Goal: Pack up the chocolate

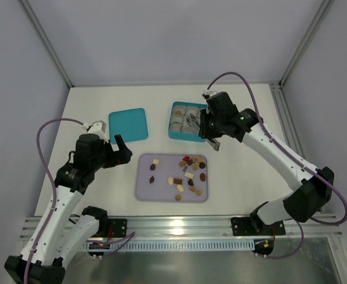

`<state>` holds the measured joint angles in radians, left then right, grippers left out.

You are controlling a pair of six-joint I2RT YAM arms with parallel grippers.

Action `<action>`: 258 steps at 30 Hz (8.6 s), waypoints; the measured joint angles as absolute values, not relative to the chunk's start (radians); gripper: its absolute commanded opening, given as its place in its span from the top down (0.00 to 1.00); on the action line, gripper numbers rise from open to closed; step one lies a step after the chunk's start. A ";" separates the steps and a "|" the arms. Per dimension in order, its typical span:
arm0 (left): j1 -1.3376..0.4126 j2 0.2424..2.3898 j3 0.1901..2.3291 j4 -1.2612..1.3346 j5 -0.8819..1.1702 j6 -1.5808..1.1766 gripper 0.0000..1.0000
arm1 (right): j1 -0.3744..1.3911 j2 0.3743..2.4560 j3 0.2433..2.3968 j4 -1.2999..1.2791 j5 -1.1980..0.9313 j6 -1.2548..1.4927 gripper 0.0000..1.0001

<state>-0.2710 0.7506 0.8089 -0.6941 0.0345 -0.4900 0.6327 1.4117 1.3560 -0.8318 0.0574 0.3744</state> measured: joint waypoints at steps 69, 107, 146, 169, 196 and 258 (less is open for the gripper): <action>-0.275 0.757 0.809 -0.701 0.026 -0.490 0.00 | 0.716 1.362 1.369 -0.865 0.107 0.293 0.57; -0.276 0.755 0.809 -0.701 0.026 -0.490 0.00 | 1.112 1.156 1.050 -1.083 0.149 0.606 0.57; -0.288 0.748 0.809 -0.701 0.020 -0.490 0.00 | 1.110 1.229 1.119 -1.087 0.201 0.587 0.70; -0.289 0.752 0.809 -0.701 0.019 -0.490 0.00 | 0.509 1.651 1.589 -0.895 0.175 0.298 0.70; -0.293 0.754 0.809 -0.701 0.019 -0.491 0.00 | 0.448 1.938 1.775 -0.860 0.207 0.260 0.61; -0.293 0.755 0.809 -0.701 0.019 -0.491 0.00 | 1.048 1.112 1.041 -1.126 0.037 0.398 0.55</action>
